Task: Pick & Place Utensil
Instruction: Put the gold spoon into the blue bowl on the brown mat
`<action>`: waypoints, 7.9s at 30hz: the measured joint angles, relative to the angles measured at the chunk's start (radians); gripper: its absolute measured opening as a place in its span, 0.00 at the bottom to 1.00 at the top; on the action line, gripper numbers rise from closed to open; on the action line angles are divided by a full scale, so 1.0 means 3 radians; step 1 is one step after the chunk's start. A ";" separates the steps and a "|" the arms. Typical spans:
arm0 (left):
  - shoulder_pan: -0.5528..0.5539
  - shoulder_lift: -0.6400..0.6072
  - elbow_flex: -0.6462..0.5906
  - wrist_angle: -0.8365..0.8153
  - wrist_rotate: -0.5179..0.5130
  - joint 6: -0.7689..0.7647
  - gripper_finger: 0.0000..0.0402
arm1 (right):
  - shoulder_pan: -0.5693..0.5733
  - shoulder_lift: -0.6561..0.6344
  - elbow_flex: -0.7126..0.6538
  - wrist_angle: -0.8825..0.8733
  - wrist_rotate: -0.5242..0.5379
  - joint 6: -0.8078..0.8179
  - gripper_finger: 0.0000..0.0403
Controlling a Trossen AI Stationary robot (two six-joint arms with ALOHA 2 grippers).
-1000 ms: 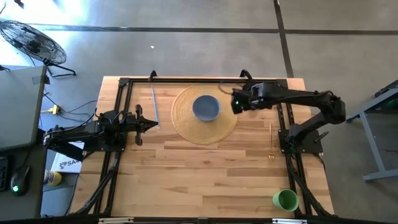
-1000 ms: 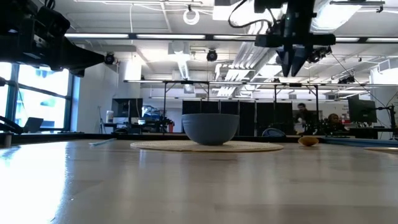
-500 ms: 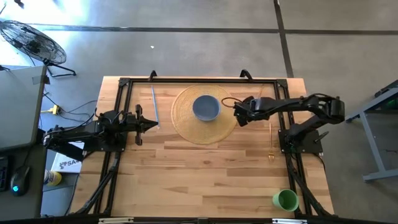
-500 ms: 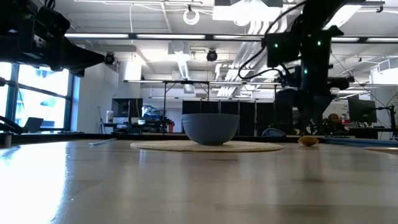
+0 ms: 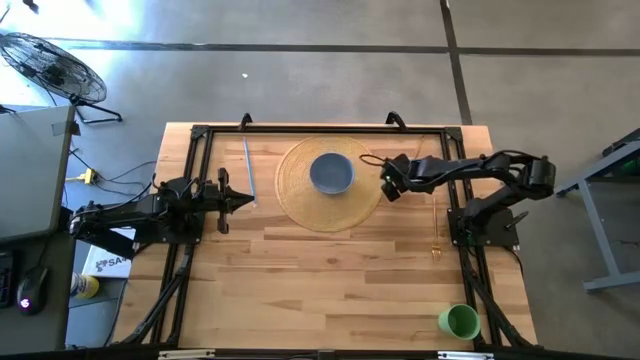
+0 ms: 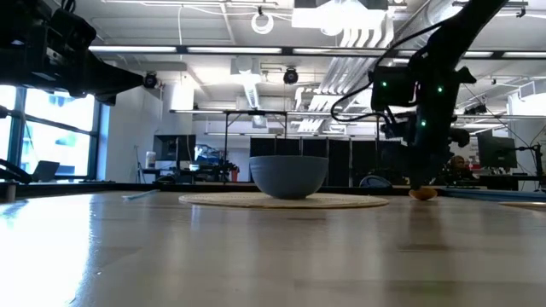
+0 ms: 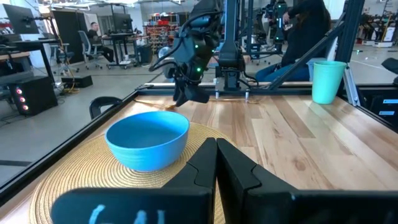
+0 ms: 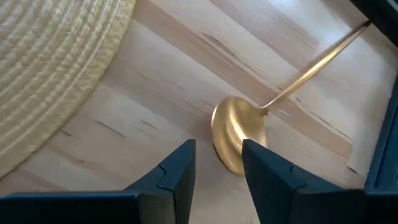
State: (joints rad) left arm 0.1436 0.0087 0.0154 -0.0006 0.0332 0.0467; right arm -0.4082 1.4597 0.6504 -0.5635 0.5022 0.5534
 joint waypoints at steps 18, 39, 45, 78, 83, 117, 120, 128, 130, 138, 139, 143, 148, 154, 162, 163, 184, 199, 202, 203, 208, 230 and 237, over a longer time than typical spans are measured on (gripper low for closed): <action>0.0001 -0.0001 0.0000 0.0001 -0.0001 0.0000 0.00 | -0.0301 0.0000 -0.0218 0.0675 -0.0173 -0.0287 0.08; 0.0000 0.0000 0.0000 0.0001 0.0001 0.0000 0.00 | 0.0507 -0.0006 0.0252 -0.0540 -0.0429 0.0123 0.02; 0.0001 0.0000 0.0000 0.0001 0.0000 0.0000 0.00 | 0.1294 -0.0008 0.0355 -0.0861 -0.0831 0.0343 0.01; 0.0000 0.0001 0.0000 0.0001 0.0000 0.0000 0.00 | 0.2049 -0.0008 0.0355 -0.1024 -0.2223 0.1619 0.04; 0.0001 -0.0001 0.0000 0.0001 -0.0001 0.0000 0.00 | 0.2036 -0.0008 0.0355 -0.1016 -0.2255 0.1669 0.13; 0.0000 -0.0001 0.0000 0.0001 0.0000 0.0000 0.00 | 0.1139 -0.0009 0.0182 -0.1076 -0.1766 0.2575 0.26; 0.0000 0.0001 0.0000 0.0000 -0.0001 0.0000 0.00 | 0.1139 -0.0009 0.0122 -0.0914 -0.1794 0.2606 0.26; 0.0001 0.0001 0.0000 0.0001 -0.0001 -0.0001 0.00 | 0.1193 0.0001 0.0067 -0.0914 -0.1780 0.2800 0.20; 0.0001 0.0000 0.0000 0.0001 0.0000 -0.0001 0.00 | 0.1223 0.0003 0.0067 -0.0899 -0.1781 0.2878 0.17; 0.0001 0.0000 0.0000 0.0000 -0.0001 0.0000 0.00 | 0.1256 0.0003 0.0069 -0.0882 -0.1841 0.2882 0.04; 0.0000 0.0000 0.0000 0.0000 0.0000 0.0000 0.00 | 0.1256 0.0003 0.0069 -0.0869 -0.1848 0.2882 0.03; 0.0001 0.0001 0.0000 0.0000 -0.0001 0.0000 0.00 | 0.1257 0.0003 0.0069 -0.0794 -0.1854 0.2953 0.02; 0.0000 -0.0001 0.0000 0.0001 0.0000 0.0000 0.00 | 0.1260 0.0003 0.0069 -0.0745 -0.1855 0.3022 0.07; 0.0001 -0.0001 0.0000 0.0001 -0.0001 0.0000 0.00 | 0.1261 0.0005 0.0069 -0.0740 -0.1763 0.3029 0.08; 0.0000 0.0000 0.0000 0.0000 0.0000 0.0000 0.00 | 0.1252 0.0206 0.0092 -0.0699 -0.1786 0.2930 0.04; 0.0000 0.0000 0.0000 0.0001 0.0001 0.0000 0.00 | 0.1252 0.0225 0.0093 -0.0698 -0.1781 0.2894 0.04; 0.0001 -0.0001 0.0000 0.0001 -0.0001 0.0000 0.00 | 0.1274 0.0020 0.0922 -0.0997 -0.0447 0.2415 0.01; 0.0001 -0.0001 0.0000 0.0001 0.0001 0.0000 0.00 | 0.1357 0.0101 0.1530 0.0501 0.0210 0.1058 0.01; 0.0001 0.0000 0.0000 0.0001 0.0001 0.0000 0.00 | 0.1286 0.0264 0.1529 0.0896 0.0226 0.0725 0.01; 0.0001 0.0001 0.0000 0.0000 0.0000 0.0000 0.00 | 0.1253 0.0329 0.1529 0.1020 0.0228 0.0624 0.01; 0.0000 -0.0001 0.0000 0.0001 -0.0001 0.0000 0.00 | 0.0990 0.0628 0.1528 0.1574 0.0229 0.0213 0.01; 0.0001 -0.0001 0.0000 0.0000 -0.0001 0.0000 0.00 | 0.0704 0.1661 0.2569 0.0825 0.0215 -0.0226 0.01; 0.0001 0.0000 0.0000 0.0001 0.0000 0.0000 0.00 | 0.0646 0.1667 0.2411 0.0862 -0.0023 -0.0038 0.01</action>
State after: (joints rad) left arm 0.1439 0.0089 0.0154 -0.0003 0.0332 0.0467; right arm -0.2144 1.9598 1.3737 -0.3051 0.4955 0.5419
